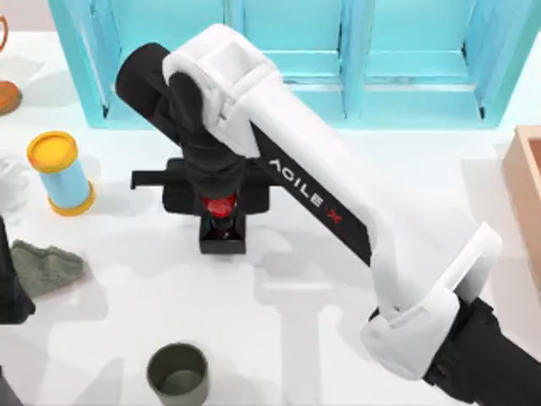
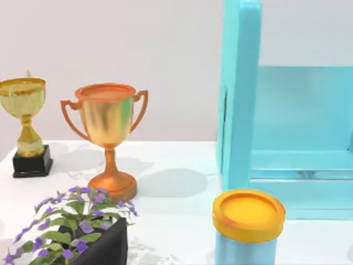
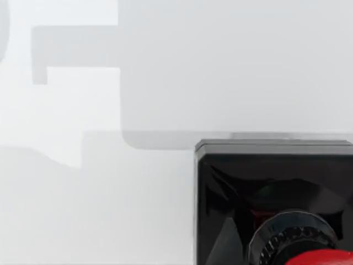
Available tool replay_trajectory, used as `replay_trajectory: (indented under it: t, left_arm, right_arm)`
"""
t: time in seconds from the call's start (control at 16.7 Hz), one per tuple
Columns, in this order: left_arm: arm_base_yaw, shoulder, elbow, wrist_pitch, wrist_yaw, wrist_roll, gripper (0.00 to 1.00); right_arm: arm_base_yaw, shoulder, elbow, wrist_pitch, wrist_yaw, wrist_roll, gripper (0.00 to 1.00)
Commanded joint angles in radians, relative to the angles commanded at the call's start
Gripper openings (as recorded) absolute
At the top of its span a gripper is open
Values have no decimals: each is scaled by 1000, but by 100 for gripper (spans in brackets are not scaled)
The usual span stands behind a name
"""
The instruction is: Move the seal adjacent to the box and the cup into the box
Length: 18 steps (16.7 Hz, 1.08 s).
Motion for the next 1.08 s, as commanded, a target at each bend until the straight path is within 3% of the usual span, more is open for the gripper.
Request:
replay_trajectory:
  t: [0.24, 0.78, 1.08]
  left_arm:
    - [0, 0, 0, 0, 0, 0, 100]
    - [0, 0, 0, 0, 0, 0, 100]
    - [0, 0, 0, 0, 0, 0, 100]
  right_arm:
    - [-29, -174, -235, 91, -6, -28, 0]
    - [-111, -665, -1032, 332, -25, -112, 0]
    - [-136, -825, -1245, 411, -32, -139, 0]
